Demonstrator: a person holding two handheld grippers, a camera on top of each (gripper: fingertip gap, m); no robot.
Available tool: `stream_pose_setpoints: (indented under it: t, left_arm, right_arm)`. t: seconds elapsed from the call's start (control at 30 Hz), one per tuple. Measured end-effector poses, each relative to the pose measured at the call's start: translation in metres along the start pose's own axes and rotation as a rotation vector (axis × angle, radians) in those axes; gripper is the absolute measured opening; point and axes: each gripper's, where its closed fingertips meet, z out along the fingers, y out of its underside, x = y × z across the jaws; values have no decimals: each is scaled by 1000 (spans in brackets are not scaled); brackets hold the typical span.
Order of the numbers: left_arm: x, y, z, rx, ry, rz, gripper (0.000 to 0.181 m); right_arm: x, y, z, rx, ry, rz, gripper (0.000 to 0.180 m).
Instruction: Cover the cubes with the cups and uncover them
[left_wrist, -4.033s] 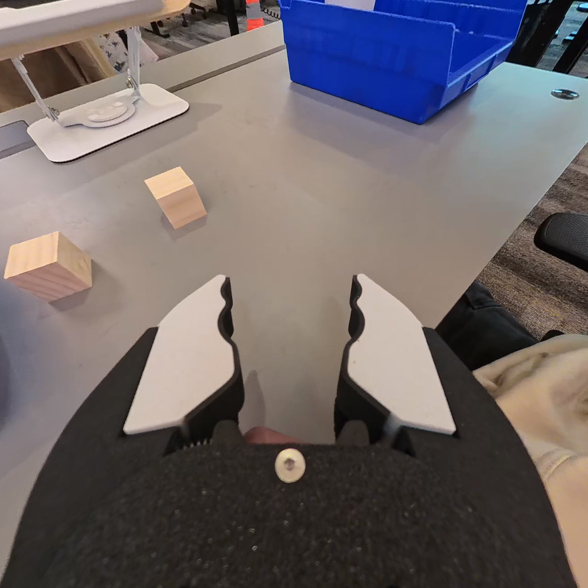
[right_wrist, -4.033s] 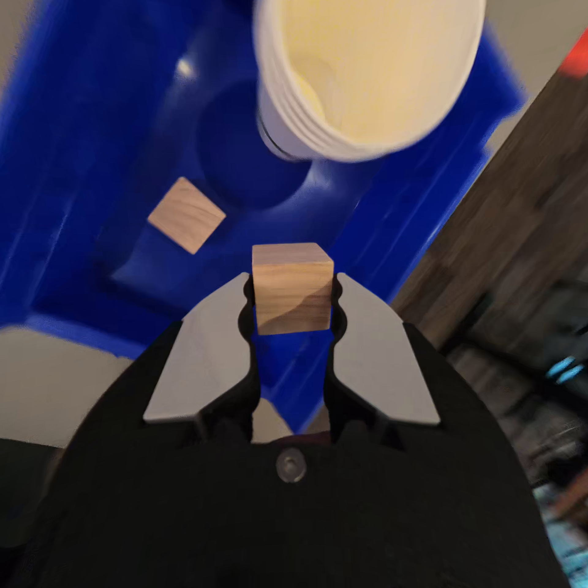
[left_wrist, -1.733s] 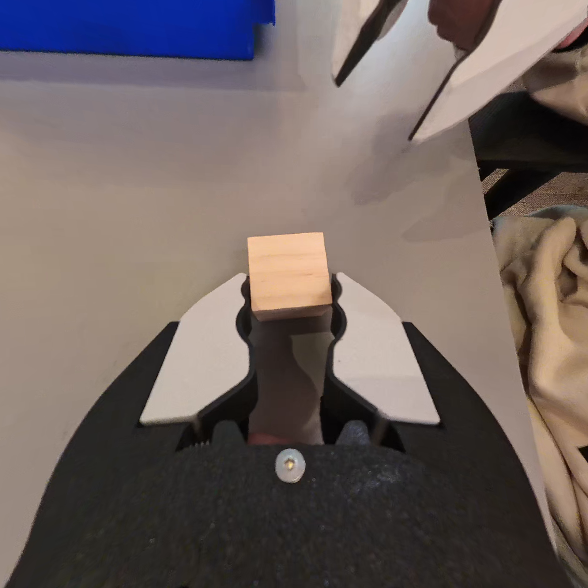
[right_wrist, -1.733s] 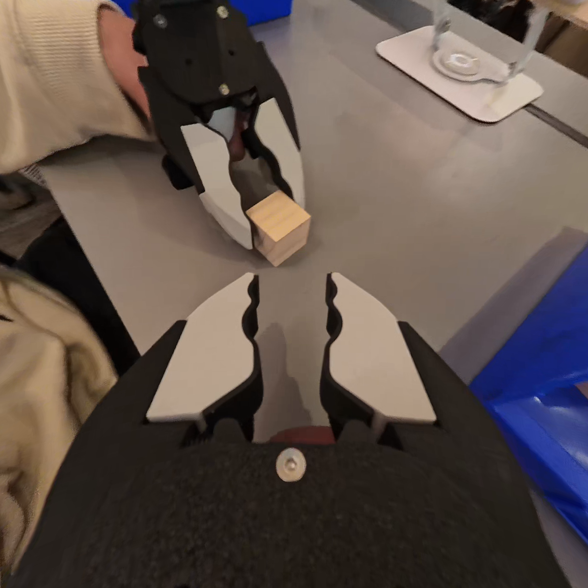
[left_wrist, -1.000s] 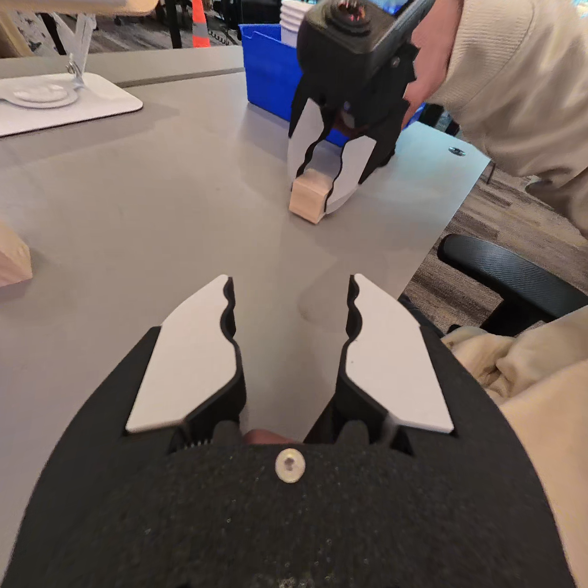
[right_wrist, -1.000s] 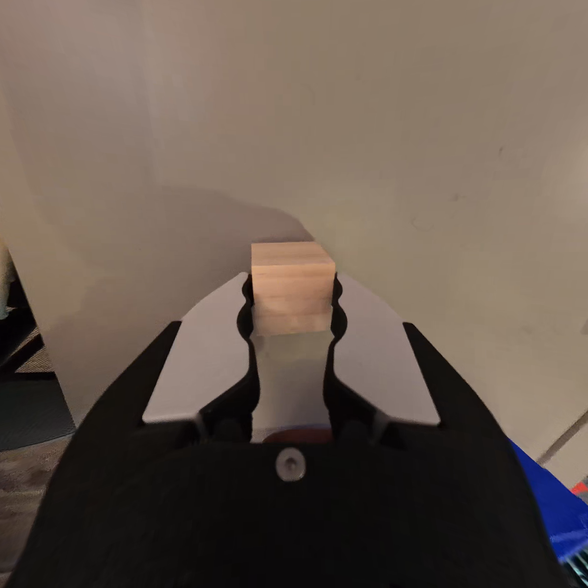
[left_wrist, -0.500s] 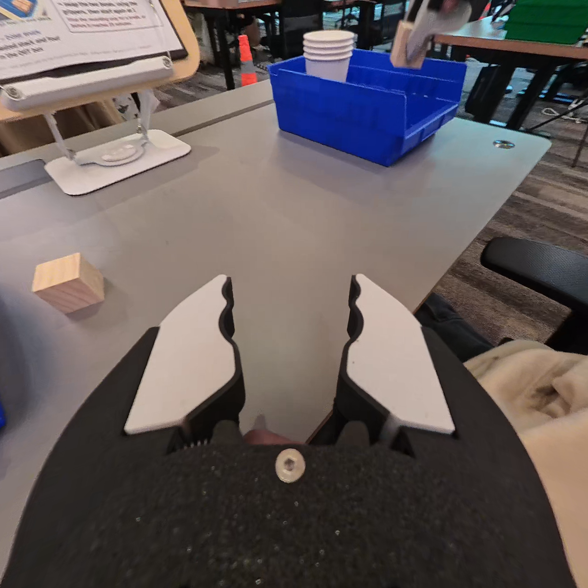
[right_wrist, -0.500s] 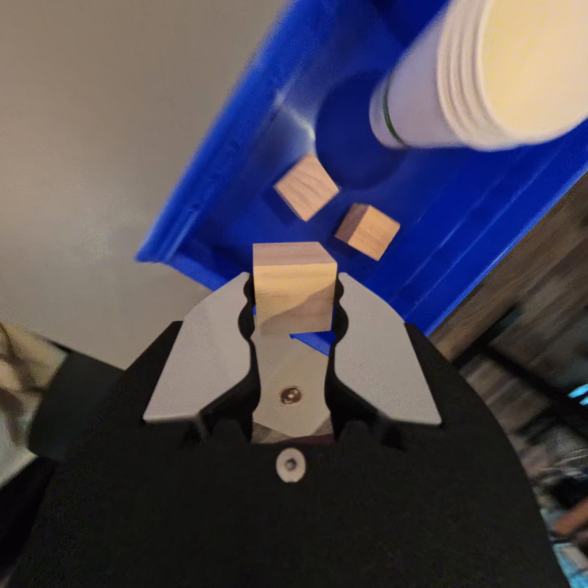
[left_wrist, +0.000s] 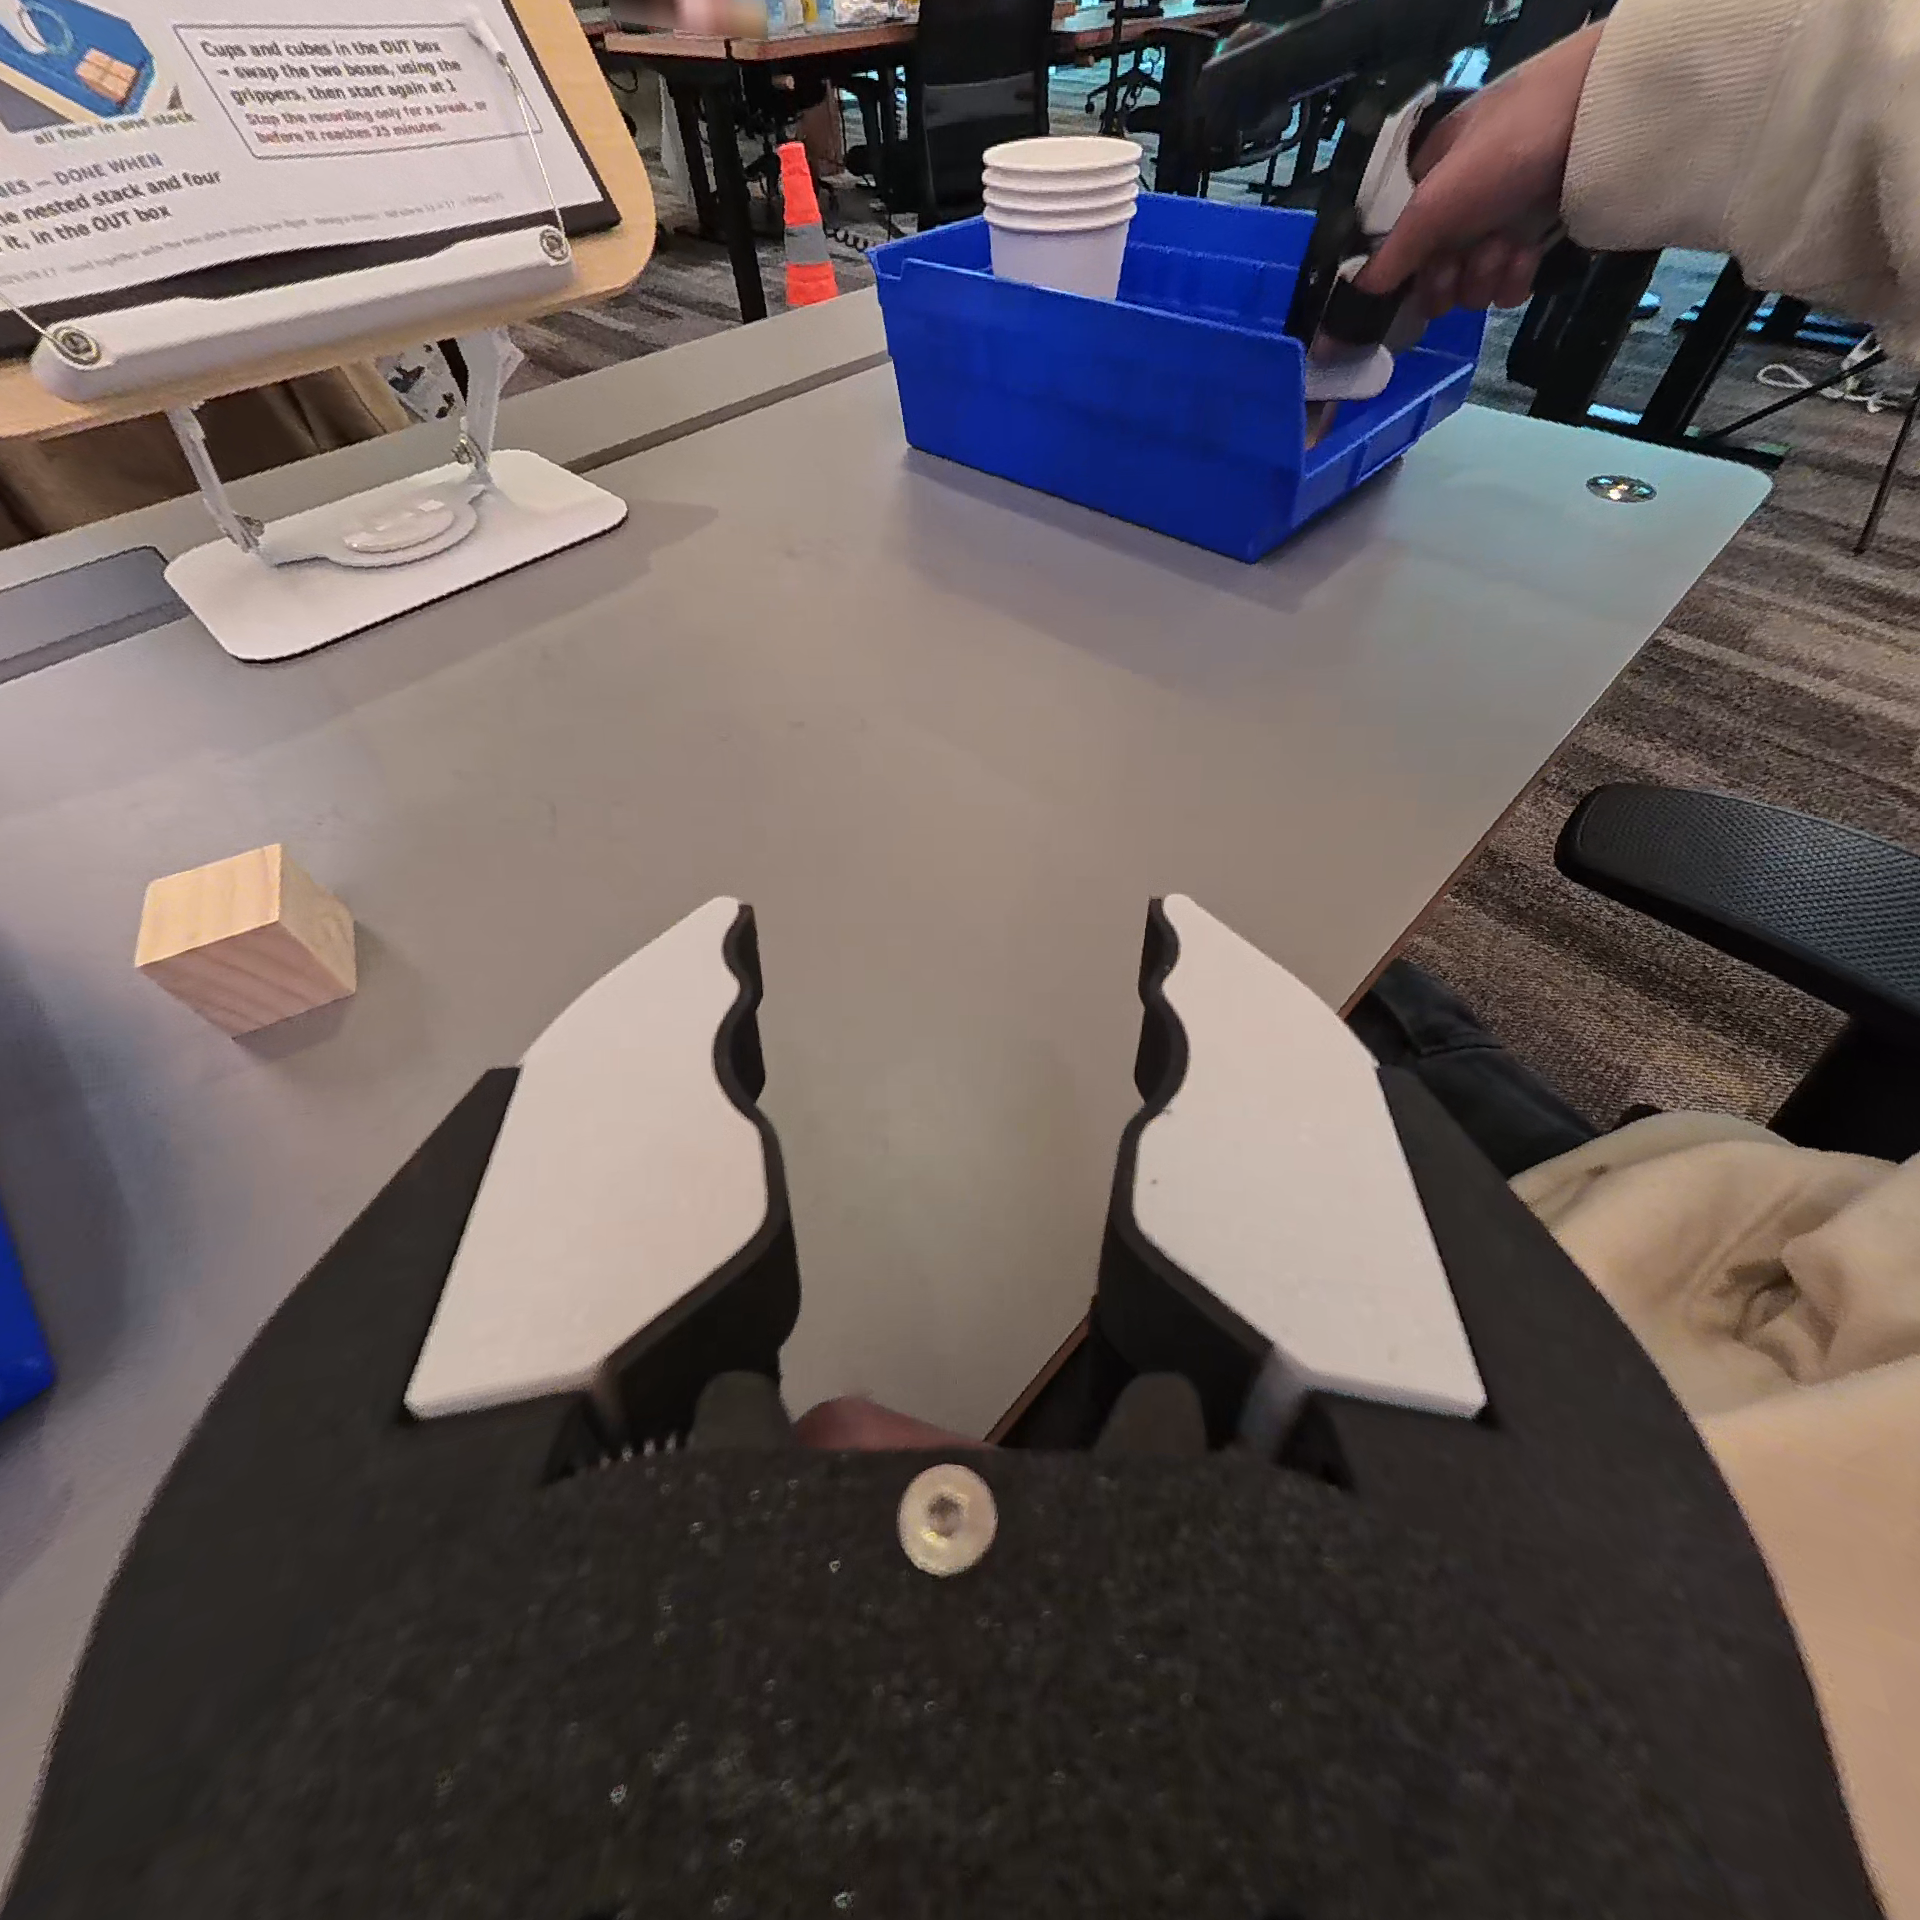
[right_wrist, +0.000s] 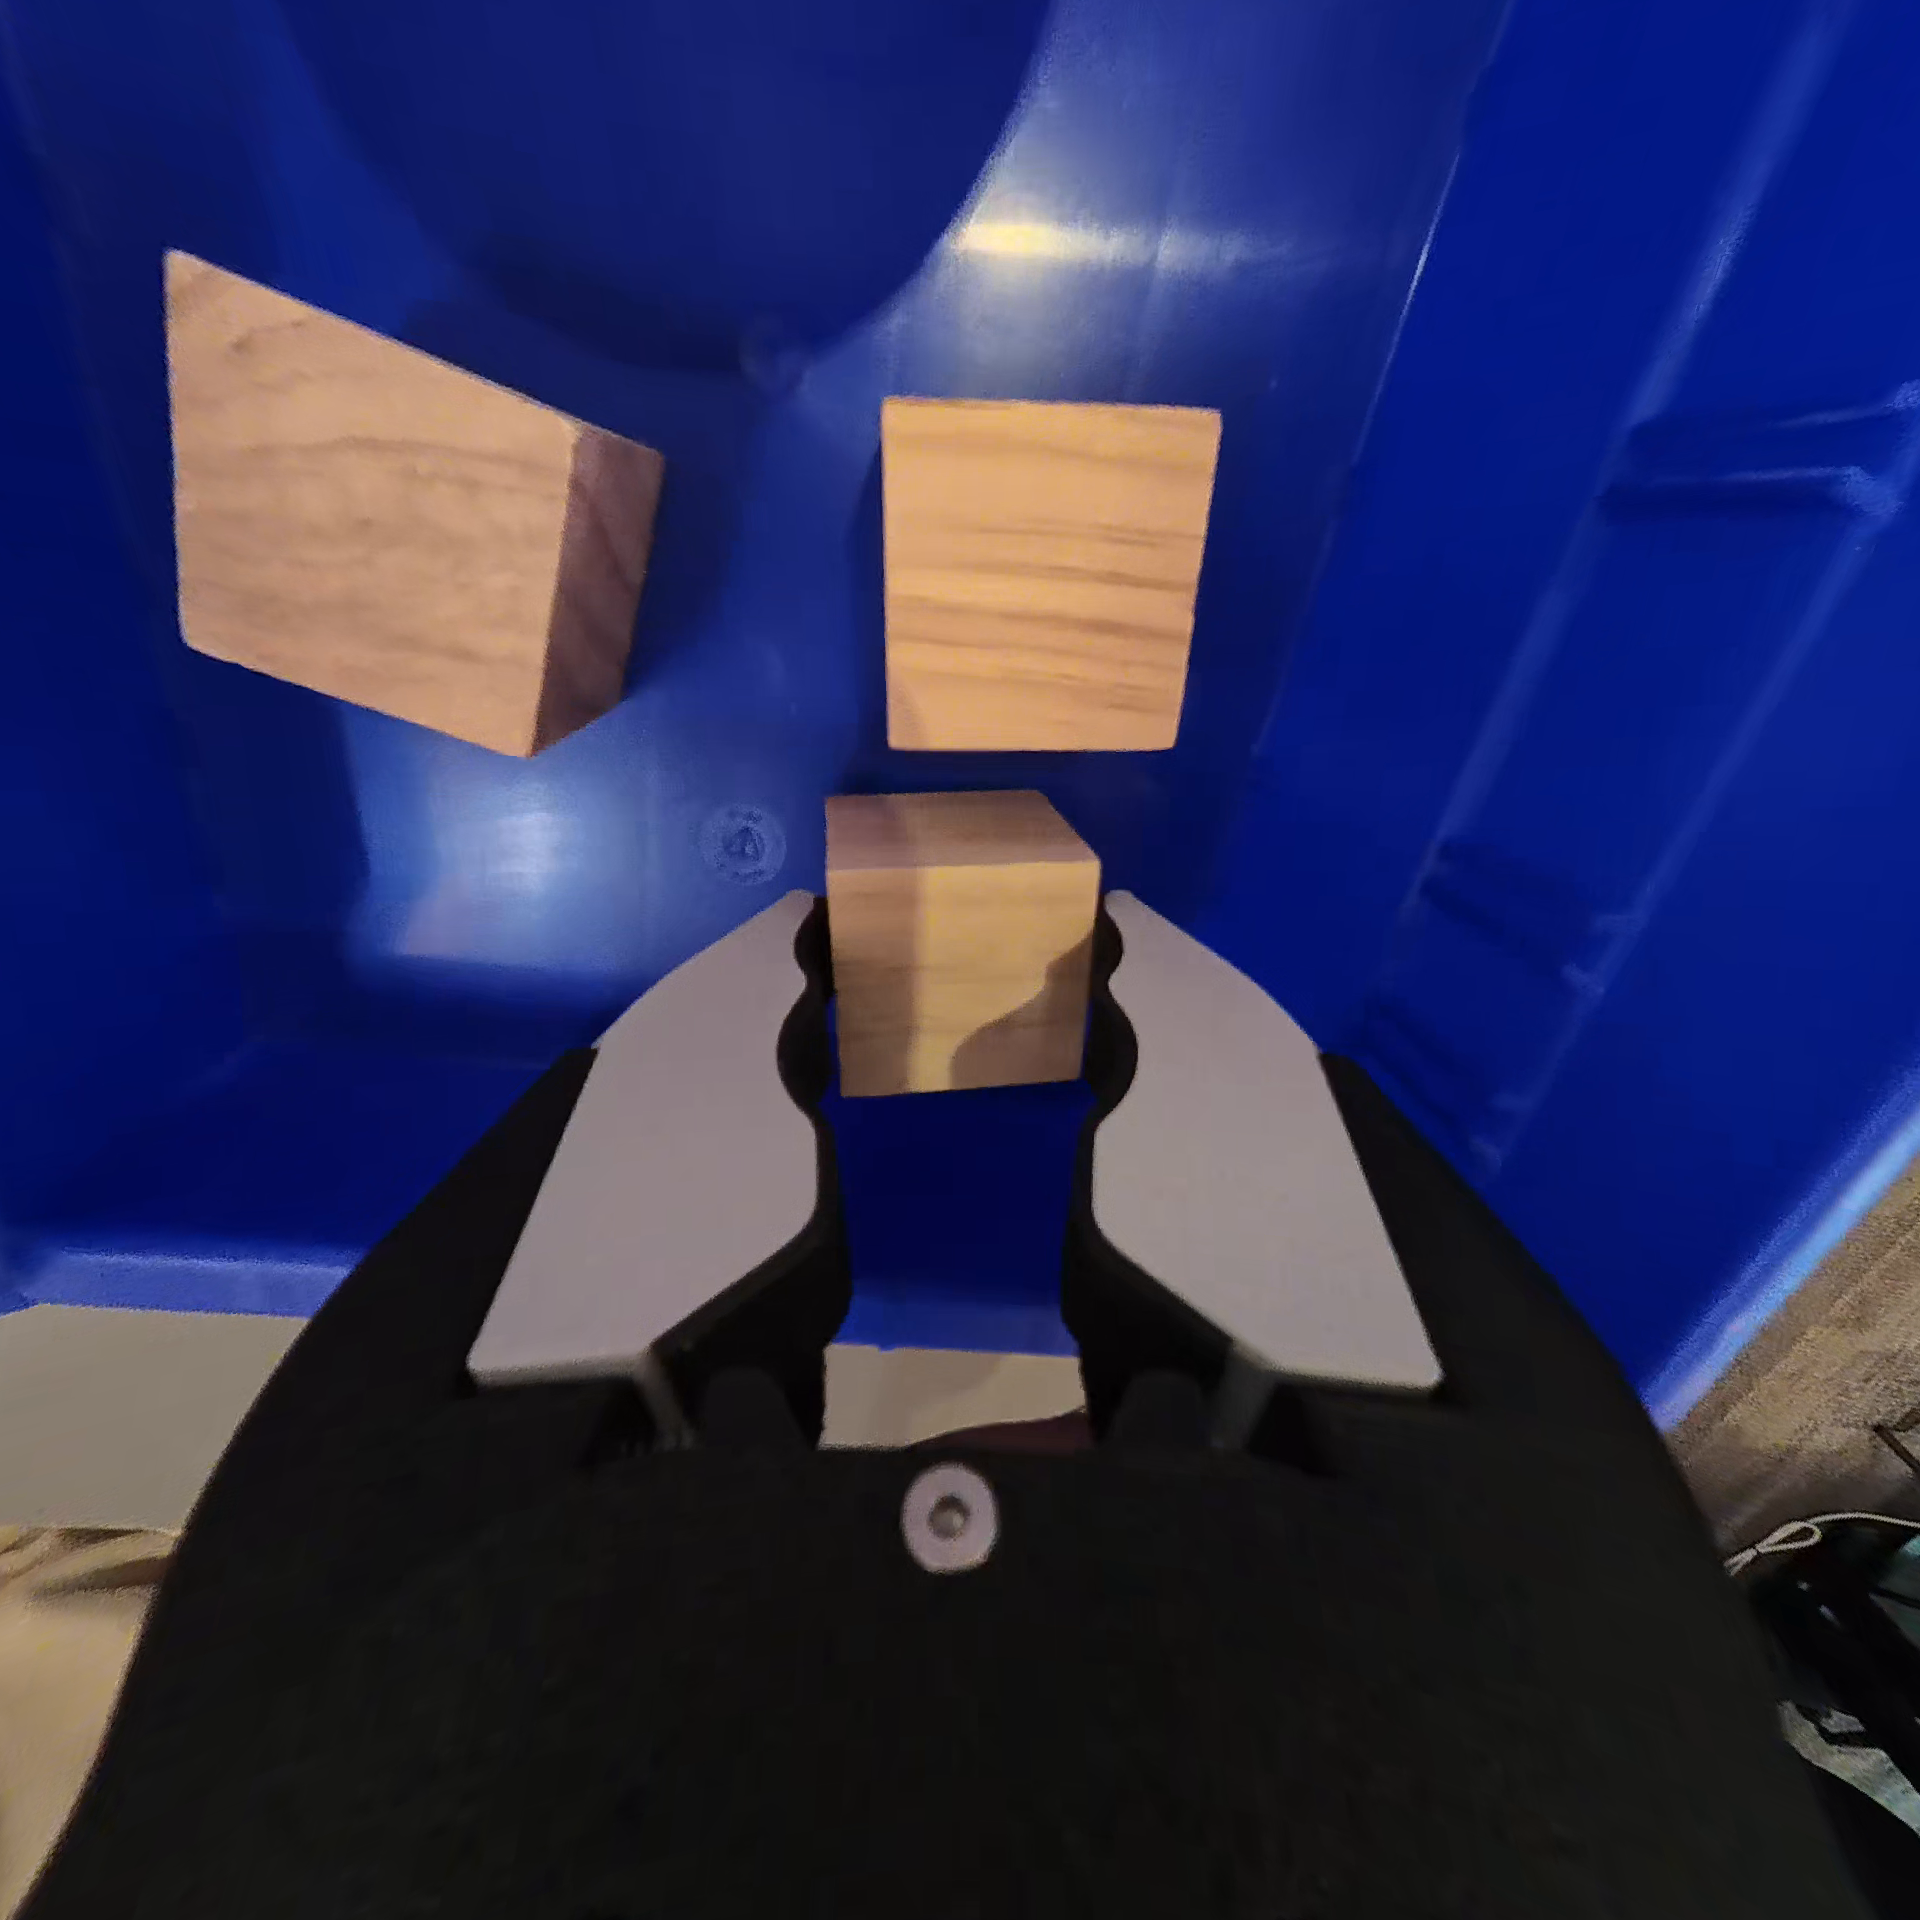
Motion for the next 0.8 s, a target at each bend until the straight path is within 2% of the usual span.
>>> stream_pose_setpoints:
  t: [0.07, 0.1, 0.17, 0.27, 0.37, 0.43, 0.53, 0.6, 0.7, 0.8]
  left_arm:
    - [0, 1, 1, -3, -4, 6, 71]
    - [0, 2, 1, -11, -6, 8, 71]
    - [-4, 7, 3, -36, -29, 4, 71]
    - [-16, 16, 6, -64, -78, -21, 71]
    - [-37, 25, 8, -92, -167, -78, 71]
    - [-54, 36, 12, -124, -218, -130, 71]
    - [-78, 52, 18, -175, -289, -200, 71]
    - [-99, 58, 22, -205, -356, -212, 72]
    - [-128, 62, 33, -260, -424, -214, 73]
    - [-164, 62, 50, -307, -503, -215, 74]
  right_arm:
    - [2, 0, 3, 1, 13, -13, 48]
    - [4, 0, 1, 8, 26, -17, 57]
    - [0, -2, -13, 64, 12, -29, 62]
    - [-23, -18, -74, 362, 5, -76, 62]
    - [-116, -15, -144, 774, -222, -193, 62]
    - [-197, 10, -162, 910, -460, -277, 66]
    - [-296, 49, -148, 996, -735, -343, 68]
    - [-337, 67, -130, 1022, -823, -355, 69]
    - [-371, 91, -115, 1028, -903, -371, 63]
    - [-385, 101, -92, 971, -871, -422, 61]
